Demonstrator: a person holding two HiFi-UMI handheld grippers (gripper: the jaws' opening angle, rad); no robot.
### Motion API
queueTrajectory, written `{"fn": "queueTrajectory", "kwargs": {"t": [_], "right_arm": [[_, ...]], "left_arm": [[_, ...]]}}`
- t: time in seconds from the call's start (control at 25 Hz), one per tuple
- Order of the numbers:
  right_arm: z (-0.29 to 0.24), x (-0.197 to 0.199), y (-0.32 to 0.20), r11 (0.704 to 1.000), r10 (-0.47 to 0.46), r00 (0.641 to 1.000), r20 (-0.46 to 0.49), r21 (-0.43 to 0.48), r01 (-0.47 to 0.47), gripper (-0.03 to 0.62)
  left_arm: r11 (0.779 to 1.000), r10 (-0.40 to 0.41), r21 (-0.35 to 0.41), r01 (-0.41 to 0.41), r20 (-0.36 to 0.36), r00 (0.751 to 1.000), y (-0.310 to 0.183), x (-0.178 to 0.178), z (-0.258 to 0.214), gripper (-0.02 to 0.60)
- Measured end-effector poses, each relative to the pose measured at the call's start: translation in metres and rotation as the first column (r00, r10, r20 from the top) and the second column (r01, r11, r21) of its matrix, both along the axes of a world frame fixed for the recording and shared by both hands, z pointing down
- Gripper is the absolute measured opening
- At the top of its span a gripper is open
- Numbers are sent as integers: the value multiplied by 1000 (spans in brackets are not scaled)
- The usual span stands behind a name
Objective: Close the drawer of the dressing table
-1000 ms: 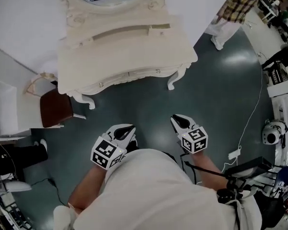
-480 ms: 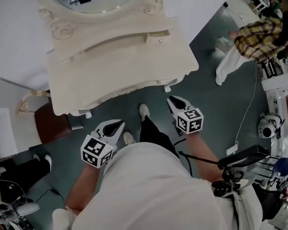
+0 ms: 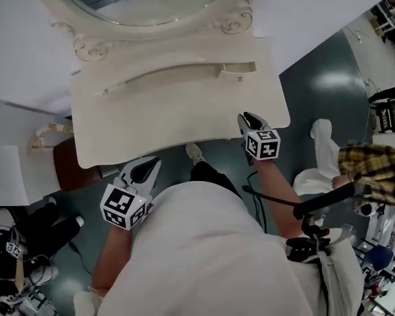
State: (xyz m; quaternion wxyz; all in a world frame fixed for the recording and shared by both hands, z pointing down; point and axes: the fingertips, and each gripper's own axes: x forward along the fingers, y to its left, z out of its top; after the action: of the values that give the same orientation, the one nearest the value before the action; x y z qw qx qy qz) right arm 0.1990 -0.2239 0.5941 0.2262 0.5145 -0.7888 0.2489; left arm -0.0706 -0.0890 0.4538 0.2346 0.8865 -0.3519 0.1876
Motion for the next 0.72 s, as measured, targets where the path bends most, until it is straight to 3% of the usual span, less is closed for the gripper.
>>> {"fn": "queueTrajectory", "kwargs": {"t": [0.32, 0.72], "right_arm": [[34, 28, -93, 998, 44, 999, 7, -52, -43, 100], [56, 34, -146, 995, 47, 997, 66, -95, -40, 121]], "left_arm": [[998, -70, -5, 70, 34, 997, -67, 12, -7, 3], [992, -125, -24, 127, 47, 991, -104, 30, 0, 3]]}}
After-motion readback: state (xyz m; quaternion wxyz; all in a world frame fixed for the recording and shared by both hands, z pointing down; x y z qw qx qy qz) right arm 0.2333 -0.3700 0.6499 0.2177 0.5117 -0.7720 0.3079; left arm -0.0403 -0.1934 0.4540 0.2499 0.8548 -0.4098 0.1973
